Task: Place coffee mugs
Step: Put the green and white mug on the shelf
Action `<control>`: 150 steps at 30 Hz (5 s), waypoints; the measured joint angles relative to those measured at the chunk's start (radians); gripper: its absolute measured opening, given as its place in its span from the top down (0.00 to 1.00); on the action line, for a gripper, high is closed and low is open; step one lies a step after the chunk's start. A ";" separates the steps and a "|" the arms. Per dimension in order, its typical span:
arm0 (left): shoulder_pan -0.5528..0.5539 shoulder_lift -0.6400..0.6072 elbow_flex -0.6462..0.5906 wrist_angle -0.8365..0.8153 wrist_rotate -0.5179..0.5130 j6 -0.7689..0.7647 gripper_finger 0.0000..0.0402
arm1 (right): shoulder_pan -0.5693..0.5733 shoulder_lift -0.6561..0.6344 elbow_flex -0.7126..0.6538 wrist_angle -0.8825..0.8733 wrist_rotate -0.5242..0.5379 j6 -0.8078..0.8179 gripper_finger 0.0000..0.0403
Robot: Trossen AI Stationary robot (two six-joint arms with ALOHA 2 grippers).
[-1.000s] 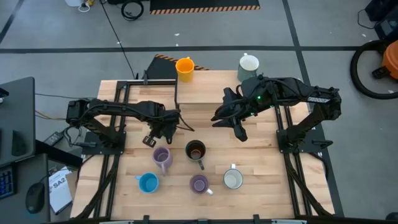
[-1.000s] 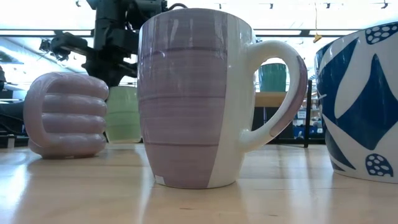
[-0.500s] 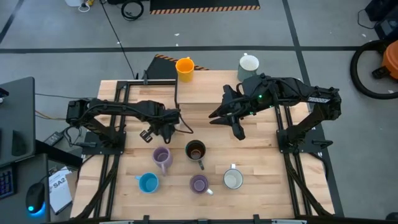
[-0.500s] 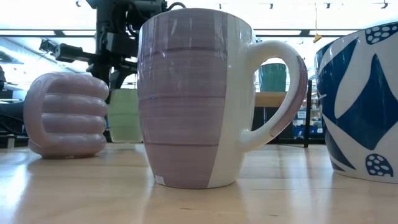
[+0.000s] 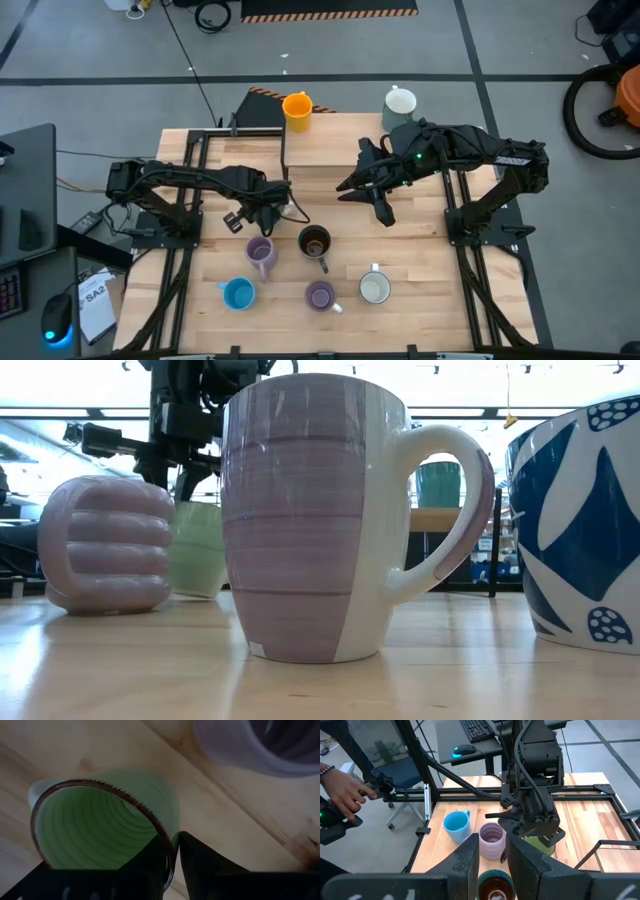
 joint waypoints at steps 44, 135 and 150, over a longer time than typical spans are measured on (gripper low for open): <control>-0.002 -0.035 0.001 -0.007 0.003 -0.454 0.51 | -0.009 0.000 0.000 -0.026 -0.017 -0.020 0.75; 0.224 -0.063 -0.111 0.089 0.006 -1.807 0.95 | 0.009 0.000 0.000 -0.039 -0.046 -0.082 0.75; 0.337 -0.063 -0.111 0.084 0.061 -1.043 0.94 | 0.027 0.000 0.000 -0.038 -0.045 -0.017 0.75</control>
